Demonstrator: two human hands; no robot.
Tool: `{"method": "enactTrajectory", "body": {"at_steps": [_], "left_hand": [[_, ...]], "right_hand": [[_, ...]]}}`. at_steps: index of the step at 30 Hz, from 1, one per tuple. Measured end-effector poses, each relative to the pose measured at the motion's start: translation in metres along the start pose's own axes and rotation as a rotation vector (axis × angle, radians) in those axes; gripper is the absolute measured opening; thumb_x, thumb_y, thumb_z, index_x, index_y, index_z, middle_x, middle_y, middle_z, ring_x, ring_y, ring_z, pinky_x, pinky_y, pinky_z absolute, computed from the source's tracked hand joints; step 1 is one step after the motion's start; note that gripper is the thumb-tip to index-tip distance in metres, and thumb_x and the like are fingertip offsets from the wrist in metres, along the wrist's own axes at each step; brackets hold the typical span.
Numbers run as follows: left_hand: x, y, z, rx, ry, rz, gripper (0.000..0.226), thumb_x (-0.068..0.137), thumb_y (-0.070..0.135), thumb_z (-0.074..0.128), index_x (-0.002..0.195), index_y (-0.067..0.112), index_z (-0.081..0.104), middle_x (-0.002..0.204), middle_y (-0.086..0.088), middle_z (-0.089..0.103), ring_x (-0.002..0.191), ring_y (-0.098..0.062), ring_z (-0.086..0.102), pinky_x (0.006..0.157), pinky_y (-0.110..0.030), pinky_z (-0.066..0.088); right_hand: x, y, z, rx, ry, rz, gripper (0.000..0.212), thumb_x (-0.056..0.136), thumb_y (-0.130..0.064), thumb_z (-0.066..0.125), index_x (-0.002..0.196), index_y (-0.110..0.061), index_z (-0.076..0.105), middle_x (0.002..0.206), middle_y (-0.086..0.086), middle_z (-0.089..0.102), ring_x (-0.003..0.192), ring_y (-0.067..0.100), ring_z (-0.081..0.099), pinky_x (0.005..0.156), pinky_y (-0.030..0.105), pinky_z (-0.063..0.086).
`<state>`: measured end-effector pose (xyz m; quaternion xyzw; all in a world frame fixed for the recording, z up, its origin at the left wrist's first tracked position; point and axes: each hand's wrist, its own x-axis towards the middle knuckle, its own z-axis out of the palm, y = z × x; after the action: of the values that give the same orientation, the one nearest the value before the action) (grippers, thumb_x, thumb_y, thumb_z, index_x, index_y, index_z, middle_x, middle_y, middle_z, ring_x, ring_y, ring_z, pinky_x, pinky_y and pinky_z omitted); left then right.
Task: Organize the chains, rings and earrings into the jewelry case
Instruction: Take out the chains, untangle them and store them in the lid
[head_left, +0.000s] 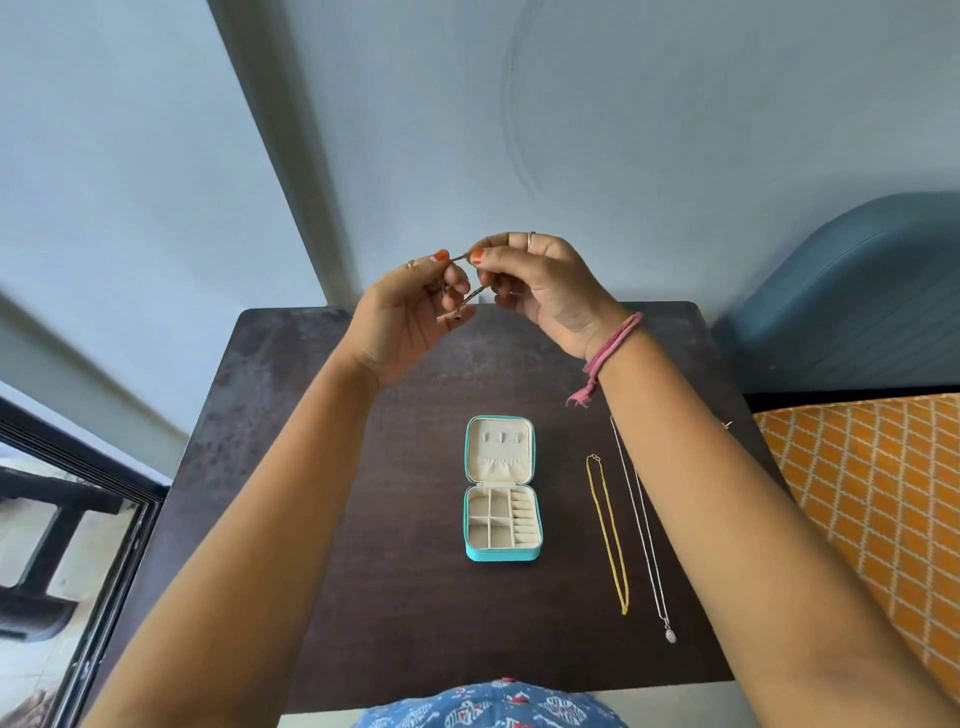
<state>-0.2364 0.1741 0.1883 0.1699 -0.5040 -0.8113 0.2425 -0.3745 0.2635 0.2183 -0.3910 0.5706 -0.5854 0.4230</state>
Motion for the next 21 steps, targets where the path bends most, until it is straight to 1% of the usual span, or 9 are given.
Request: {"method": "enactTrajectory", "body": {"at_steps": [4, 7, 9, 11, 13, 14, 16, 18, 21], "left_hand": [[0.005, 0.002, -0.003, 0.065, 0.01, 0.013, 0.037, 0.101, 0.021, 0.042, 0.072, 0.015, 0.064, 0.062, 0.004, 0.059, 0.052, -0.004, 0.05, 0.077, -0.028, 0.045], [0.008, 0.005, -0.006, 0.164, -0.011, 0.03, 0.039, 0.101, 0.018, 0.042, 0.071, 0.016, 0.066, 0.058, 0.004, 0.059, 0.049, -0.005, 0.049, 0.078, -0.031, 0.039], [0.01, 0.007, -0.007, 0.226, -0.031, 0.043, 0.041, 0.101, 0.019, 0.043, 0.066, 0.019, 0.065, 0.057, 0.004, 0.058, 0.049, -0.007, 0.047, 0.076, -0.031, 0.038], [0.011, 0.007, -0.007, 0.321, -0.035, 0.077, 0.037, 0.101, 0.022, 0.044, 0.068, 0.019, 0.062, 0.058, 0.003, 0.056, 0.052, -0.012, 0.043, 0.068, -0.027, 0.038], [0.012, 0.011, -0.005, 0.48, 0.001, 0.123, 0.031, 0.101, 0.023, 0.044, 0.076, 0.015, 0.06, 0.06, 0.001, 0.054, 0.053, -0.012, 0.042, 0.056, -0.019, 0.037], [0.012, 0.013, -0.004, 0.587, 0.021, 0.138, 0.028, 0.101, 0.025, 0.046, 0.08, 0.013, 0.06, 0.061, 0.001, 0.053, 0.053, -0.012, 0.043, 0.053, -0.018, 0.038], [0.012, 0.02, -0.001, 0.822, 0.031, 0.142, 0.026, 0.099, 0.03, 0.049, 0.082, 0.014, 0.06, 0.058, 0.006, 0.053, 0.052, -0.01, 0.044, 0.054, -0.017, 0.039], [0.012, 0.027, 0.0, 1.048, 0.027, 0.116, 0.027, 0.098, 0.033, 0.052, 0.075, 0.021, 0.059, 0.053, 0.011, 0.052, 0.049, -0.005, 0.044, 0.051, -0.014, 0.037], [0.016, 0.032, 0.0, 1.177, 0.048, 0.055, 0.029, 0.097, 0.039, 0.052, 0.077, 0.02, 0.06, 0.055, 0.01, 0.053, 0.046, -0.001, 0.045, 0.048, -0.013, 0.037]], "right_hand": [[0.002, 0.004, -0.006, -0.141, -0.081, -0.022, 0.01, 0.089, -0.021, 0.064, 0.091, -0.015, 0.071, 0.074, 0.001, 0.061, 0.072, 0.01, 0.051, 0.065, 0.023, 0.037], [0.004, 0.002, -0.008, -0.246, -0.093, -0.057, 0.019, 0.09, -0.028, 0.064, 0.096, -0.012, 0.072, 0.081, 0.004, 0.065, 0.074, 0.007, 0.057, 0.063, 0.018, 0.038], [0.007, 0.001, -0.01, -0.282, -0.095, -0.067, 0.021, 0.087, -0.027, 0.068, 0.104, -0.014, 0.072, 0.079, 0.002, 0.069, 0.076, 0.006, 0.062, 0.066, 0.016, 0.042], [0.01, 0.003, -0.013, -0.28, -0.13, -0.061, 0.028, 0.085, -0.023, 0.071, 0.111, -0.014, 0.068, 0.084, 0.005, 0.073, 0.085, 0.011, 0.068, 0.083, 0.02, 0.049], [0.012, 0.009, -0.014, -0.253, -0.158, -0.064, 0.035, 0.083, -0.017, 0.073, 0.116, -0.007, 0.065, 0.094, 0.014, 0.073, 0.097, 0.022, 0.069, 0.101, 0.035, 0.047], [0.013, 0.012, -0.014, -0.246, -0.163, -0.071, 0.035, 0.083, -0.016, 0.073, 0.116, -0.005, 0.064, 0.097, 0.016, 0.073, 0.101, 0.024, 0.068, 0.104, 0.039, 0.045], [0.014, 0.016, -0.015, -0.258, -0.169, -0.089, 0.033, 0.083, -0.011, 0.072, 0.114, -0.003, 0.065, 0.101, 0.016, 0.072, 0.104, 0.024, 0.067, 0.103, 0.039, 0.046], [0.014, 0.018, -0.016, -0.282, -0.177, -0.091, 0.031, 0.082, -0.004, 0.071, 0.112, -0.004, 0.066, 0.102, 0.012, 0.072, 0.101, 0.02, 0.068, 0.099, 0.033, 0.049], [0.014, 0.017, -0.016, -0.328, -0.195, -0.076, 0.042, 0.079, 0.0, 0.073, 0.119, -0.007, 0.062, 0.108, 0.006, 0.07, 0.094, 0.016, 0.068, 0.094, 0.03, 0.051]]}}
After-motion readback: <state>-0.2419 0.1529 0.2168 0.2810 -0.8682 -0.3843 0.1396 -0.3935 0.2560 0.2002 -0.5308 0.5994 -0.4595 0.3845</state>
